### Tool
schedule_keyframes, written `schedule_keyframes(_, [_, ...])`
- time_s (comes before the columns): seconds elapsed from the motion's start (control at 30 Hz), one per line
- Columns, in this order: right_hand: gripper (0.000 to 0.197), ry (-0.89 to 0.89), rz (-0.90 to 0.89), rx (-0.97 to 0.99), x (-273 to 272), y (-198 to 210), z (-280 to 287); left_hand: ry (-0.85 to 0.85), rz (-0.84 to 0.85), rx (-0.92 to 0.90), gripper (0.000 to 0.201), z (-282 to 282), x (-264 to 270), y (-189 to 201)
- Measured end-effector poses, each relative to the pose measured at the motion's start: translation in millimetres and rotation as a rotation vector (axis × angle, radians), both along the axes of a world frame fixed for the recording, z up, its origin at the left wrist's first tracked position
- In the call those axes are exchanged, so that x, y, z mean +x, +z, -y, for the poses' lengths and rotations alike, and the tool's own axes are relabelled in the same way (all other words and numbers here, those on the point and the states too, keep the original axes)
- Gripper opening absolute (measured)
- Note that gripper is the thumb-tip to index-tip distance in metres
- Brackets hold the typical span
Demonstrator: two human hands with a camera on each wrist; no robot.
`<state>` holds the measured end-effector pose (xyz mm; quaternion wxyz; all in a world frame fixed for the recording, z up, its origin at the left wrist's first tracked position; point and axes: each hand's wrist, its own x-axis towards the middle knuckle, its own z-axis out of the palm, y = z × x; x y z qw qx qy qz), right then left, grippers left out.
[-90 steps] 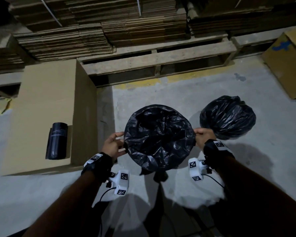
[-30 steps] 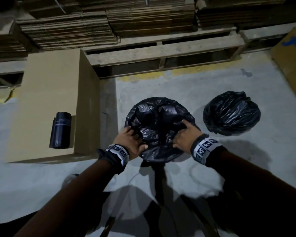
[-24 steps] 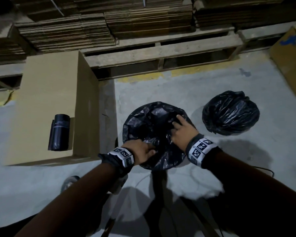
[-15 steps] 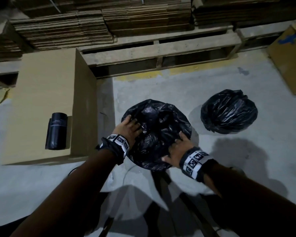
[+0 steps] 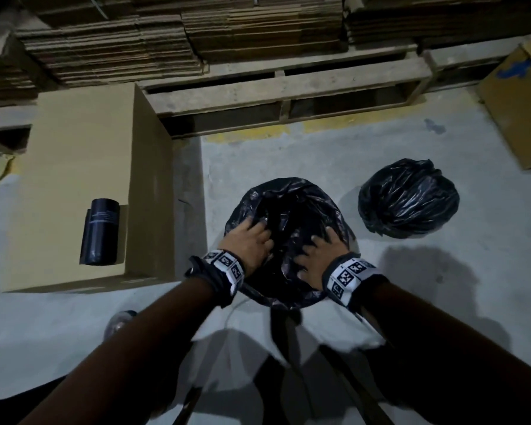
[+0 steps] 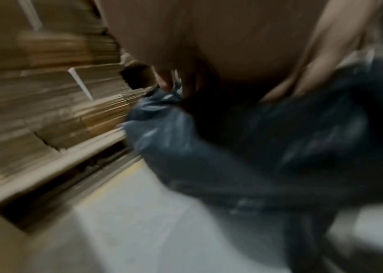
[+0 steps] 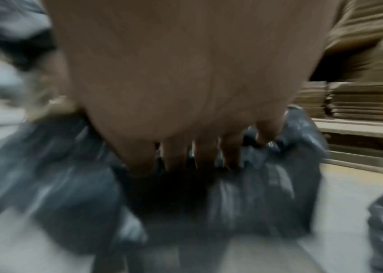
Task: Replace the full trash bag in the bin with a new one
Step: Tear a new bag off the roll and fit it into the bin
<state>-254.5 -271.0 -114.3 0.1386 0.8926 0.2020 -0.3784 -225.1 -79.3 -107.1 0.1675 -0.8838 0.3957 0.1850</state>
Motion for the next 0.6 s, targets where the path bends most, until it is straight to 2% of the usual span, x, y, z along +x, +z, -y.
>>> schedule_keyframes(0.07, [0.055,0.062,-0.021,-0.146,-7.2,2.4,12.5,0.011,0.01,0.108,0.045,-13.3,6.4,-5.0])
schedule_keyframes(0.17, [0.056,0.163,0.068,-0.304,5.4,12.8,27.0,0.13,-0.016,0.124,0.045,-21.4,-2.1,-8.5])
schedule_keyframes(0.23, [0.056,0.232,0.129,-0.357,17.9,15.4,29.7,0.171,-0.106,0.134,0.048,-12.4,-16.4,-5.9])
schedule_keyframes(0.33, [0.052,0.231,0.249,-0.262,27.7,12.2,26.0,0.265,-0.19,-0.073,0.043,6.6,-21.7,1.2])
schedule_keyframes(0.4, [0.05,0.159,0.226,-0.093,24.2,8.6,17.8,0.231,-0.092,-0.211,0.035,13.0,-10.4,4.8])
schedule_keyframes(0.47, [0.053,0.076,0.104,-0.004,12.0,1.9,11.4,0.119,-0.003,-0.165,0.035,11.4,2.0,-0.3])
schedule_keyframes(0.53, [0.059,0.038,0.017,-0.065,0.2,-4.5,15.2,0.027,-0.011,-0.031,0.045,1.4,10.0,-7.6])
schedule_keyframes(0.6, [0.065,0.099,0.019,-0.198,-2.8,-6.0,28.0,0.015,0.012,0.091,0.053,-10.0,13.4,-13.1])
